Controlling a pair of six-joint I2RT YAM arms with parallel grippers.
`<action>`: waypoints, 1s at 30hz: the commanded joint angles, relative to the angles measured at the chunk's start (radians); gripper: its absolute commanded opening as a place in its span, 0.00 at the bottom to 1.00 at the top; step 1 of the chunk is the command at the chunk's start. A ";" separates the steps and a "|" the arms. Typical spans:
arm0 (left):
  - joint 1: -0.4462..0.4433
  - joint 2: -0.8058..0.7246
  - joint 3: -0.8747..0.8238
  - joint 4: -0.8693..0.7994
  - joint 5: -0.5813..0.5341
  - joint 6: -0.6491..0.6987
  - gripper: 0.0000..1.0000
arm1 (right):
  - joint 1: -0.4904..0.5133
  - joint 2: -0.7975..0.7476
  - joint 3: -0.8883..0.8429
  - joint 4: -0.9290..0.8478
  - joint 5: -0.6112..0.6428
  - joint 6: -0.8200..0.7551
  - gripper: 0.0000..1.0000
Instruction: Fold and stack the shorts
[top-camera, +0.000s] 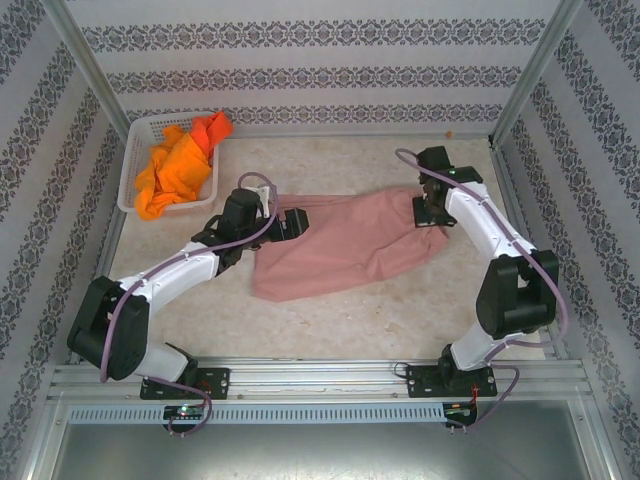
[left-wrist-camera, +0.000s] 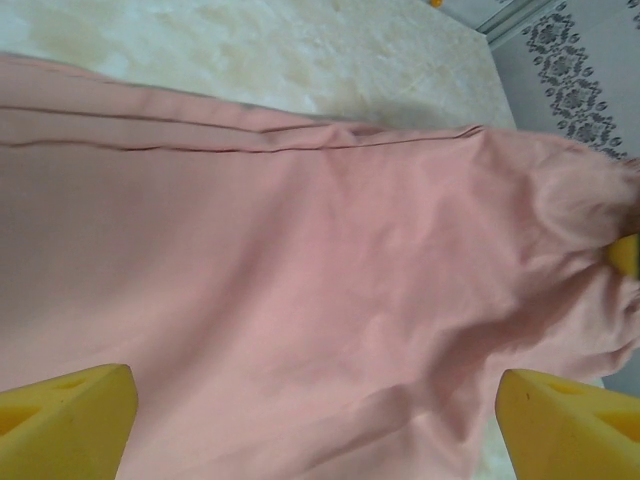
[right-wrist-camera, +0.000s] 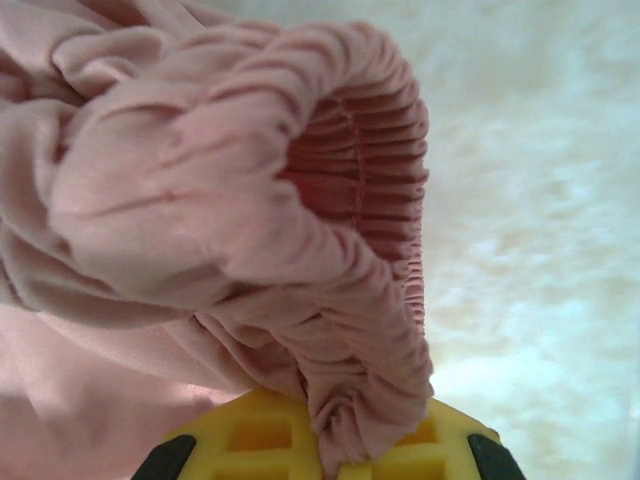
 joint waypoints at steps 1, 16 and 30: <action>0.010 -0.036 -0.019 -0.004 -0.017 0.023 0.93 | -0.005 -0.029 0.095 -0.108 0.227 -0.128 0.00; 0.010 -0.041 -0.082 0.026 -0.016 -0.009 0.94 | 0.057 0.105 0.414 -0.282 0.586 -0.242 0.00; 0.010 -0.021 -0.105 0.055 -0.002 -0.031 0.95 | 0.268 0.271 0.500 -0.498 0.528 0.024 0.00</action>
